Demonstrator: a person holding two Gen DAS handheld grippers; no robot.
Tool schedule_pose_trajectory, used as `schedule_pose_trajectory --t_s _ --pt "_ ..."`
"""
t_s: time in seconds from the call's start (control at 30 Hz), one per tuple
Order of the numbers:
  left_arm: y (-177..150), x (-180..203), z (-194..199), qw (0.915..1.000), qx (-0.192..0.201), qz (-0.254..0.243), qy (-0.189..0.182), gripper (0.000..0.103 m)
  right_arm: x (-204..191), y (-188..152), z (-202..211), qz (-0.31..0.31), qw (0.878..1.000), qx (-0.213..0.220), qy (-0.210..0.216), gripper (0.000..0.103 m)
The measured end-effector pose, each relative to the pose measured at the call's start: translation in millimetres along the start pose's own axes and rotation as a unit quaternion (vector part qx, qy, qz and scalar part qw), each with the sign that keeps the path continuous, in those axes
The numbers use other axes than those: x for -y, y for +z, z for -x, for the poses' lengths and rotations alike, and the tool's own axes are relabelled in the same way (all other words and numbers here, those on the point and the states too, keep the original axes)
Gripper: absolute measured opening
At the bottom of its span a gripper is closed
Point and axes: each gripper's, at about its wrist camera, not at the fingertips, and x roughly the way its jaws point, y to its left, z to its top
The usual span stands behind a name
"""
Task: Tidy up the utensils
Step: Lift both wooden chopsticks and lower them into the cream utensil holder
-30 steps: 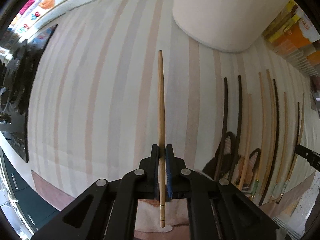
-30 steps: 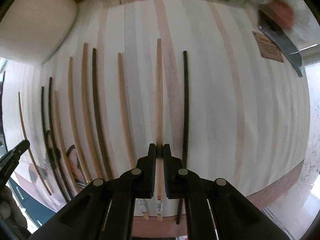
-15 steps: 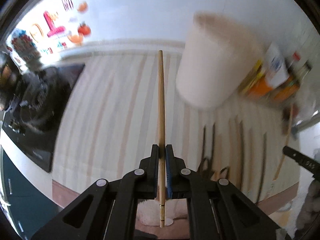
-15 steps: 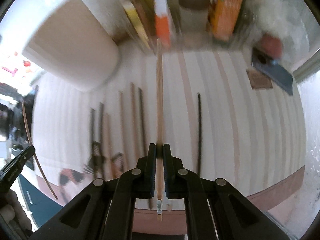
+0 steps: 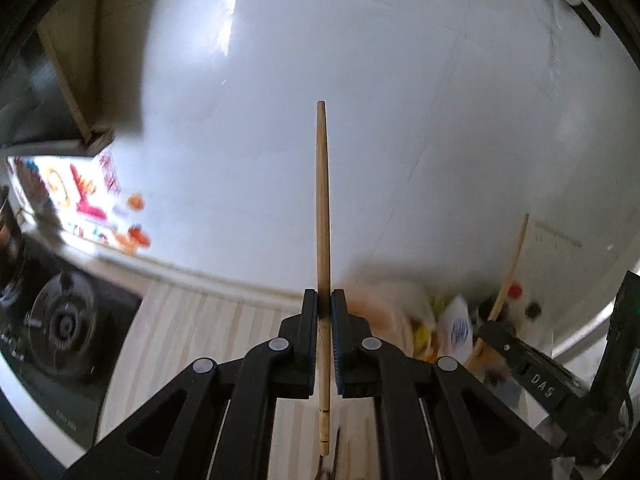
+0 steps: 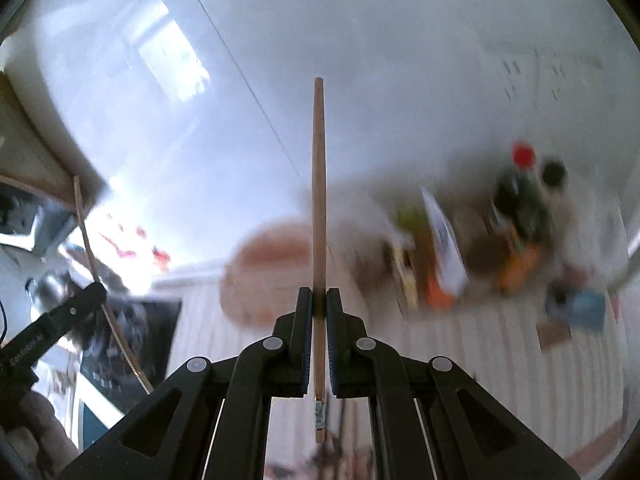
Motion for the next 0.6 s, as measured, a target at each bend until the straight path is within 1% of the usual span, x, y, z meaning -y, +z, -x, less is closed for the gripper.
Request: schedule_pose_trajectory --t_s 0.07,0.23,0.4,0.6 --pt "11 -2 -13 0.9998 0.013 0.012 -0.002 0.004 -11 23 -12 0.000 1.000 0.026 0.004 0.007" --pt "28 -6 -54 0.9993 0.021 0.029 -0.002 0.004 -23 54 -43 -0.001 0.997 0.071 -0.001 0.007" --pt "34 -9 -86 0.9988 0.027 0.041 -0.002 0.004 -28 69 -76 0.008 0.995 0.097 -0.006 0.007" --pt "29 -10 -109 0.9980 0.047 0.042 -0.002 0.004 -34 66 -107 0.025 0.991 0.130 -0.001 0.007"
